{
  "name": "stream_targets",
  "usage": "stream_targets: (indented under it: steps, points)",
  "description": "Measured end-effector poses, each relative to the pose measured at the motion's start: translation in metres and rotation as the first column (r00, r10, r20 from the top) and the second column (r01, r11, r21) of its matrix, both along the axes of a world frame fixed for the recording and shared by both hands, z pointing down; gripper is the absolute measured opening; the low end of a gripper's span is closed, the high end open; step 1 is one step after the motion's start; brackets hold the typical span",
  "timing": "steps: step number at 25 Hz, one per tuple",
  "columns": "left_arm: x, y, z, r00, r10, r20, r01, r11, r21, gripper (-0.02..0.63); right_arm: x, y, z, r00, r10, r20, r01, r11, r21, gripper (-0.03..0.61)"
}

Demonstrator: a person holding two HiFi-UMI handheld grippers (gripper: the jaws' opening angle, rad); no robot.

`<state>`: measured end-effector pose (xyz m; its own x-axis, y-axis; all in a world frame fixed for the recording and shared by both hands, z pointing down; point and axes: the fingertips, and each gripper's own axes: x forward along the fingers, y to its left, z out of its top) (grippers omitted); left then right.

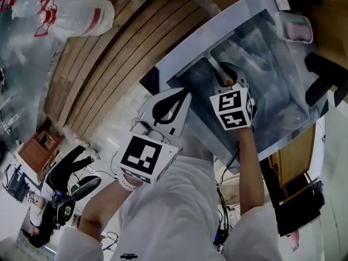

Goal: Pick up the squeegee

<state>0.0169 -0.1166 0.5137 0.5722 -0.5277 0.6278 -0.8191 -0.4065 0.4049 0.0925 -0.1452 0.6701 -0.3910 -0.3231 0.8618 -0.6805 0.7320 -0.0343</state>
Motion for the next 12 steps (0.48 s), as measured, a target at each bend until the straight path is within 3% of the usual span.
stream_targets:
  steps: [6, 12]
  points:
    - [-0.0026, 0.0015, -0.0020, 1.000, -0.012, 0.003, 0.012, 1.000, 0.003, 0.005, -0.0011, 0.0004, 0.0106, 0.997, -0.042, -0.068, 0.041, 0.999, -0.019, 0.069]
    - [-0.0097, 0.0054, -0.0001, 1.000, -0.019, 0.006, 0.019, 1.000, 0.001, 0.005, -0.0020, -0.0003, 0.0112, 0.997, -0.033, -0.077, 0.029, 0.998, -0.051, 0.064]
